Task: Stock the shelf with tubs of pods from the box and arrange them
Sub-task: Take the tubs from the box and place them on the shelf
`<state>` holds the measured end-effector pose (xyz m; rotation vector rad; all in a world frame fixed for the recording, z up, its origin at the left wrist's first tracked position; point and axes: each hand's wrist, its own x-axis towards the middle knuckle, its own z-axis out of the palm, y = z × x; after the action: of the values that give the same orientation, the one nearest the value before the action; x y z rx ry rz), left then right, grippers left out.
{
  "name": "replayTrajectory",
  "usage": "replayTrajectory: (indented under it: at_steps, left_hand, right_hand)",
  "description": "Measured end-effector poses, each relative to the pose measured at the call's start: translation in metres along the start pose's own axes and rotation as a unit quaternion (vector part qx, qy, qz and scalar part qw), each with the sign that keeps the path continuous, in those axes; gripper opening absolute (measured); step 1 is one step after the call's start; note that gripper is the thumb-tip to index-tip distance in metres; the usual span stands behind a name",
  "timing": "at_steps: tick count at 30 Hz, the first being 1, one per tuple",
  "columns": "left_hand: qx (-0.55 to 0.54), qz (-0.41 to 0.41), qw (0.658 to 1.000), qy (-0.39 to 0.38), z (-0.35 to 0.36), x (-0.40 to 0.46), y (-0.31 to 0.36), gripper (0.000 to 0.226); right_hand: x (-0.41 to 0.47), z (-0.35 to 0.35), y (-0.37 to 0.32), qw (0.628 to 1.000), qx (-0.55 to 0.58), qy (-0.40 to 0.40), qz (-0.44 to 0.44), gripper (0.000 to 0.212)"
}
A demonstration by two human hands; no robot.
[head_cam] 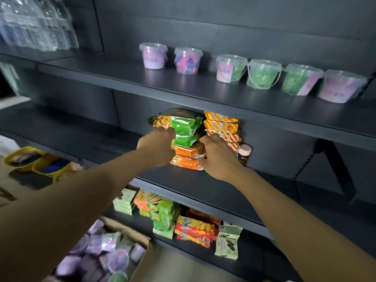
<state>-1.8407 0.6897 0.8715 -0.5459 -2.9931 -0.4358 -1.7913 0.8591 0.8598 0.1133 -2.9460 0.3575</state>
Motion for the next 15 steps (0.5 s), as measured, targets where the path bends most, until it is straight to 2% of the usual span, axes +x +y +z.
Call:
replayTrajectory:
  at_steps: [6, 15]
  left_hand:
    - [0.008, -0.069, 0.993, -0.098, 0.058, -0.036, -0.126, 0.041]
    - [0.007, -0.140, 0.956, -0.257, 0.167, -0.100, -0.330, 0.039]
  right_hand:
    - [0.009, 0.102, -0.061, 0.993, 0.016, -0.117, 0.002, 0.051]
    - [0.004, 0.285, -0.150, 0.957, 0.031, -0.279, 0.078, 0.049]
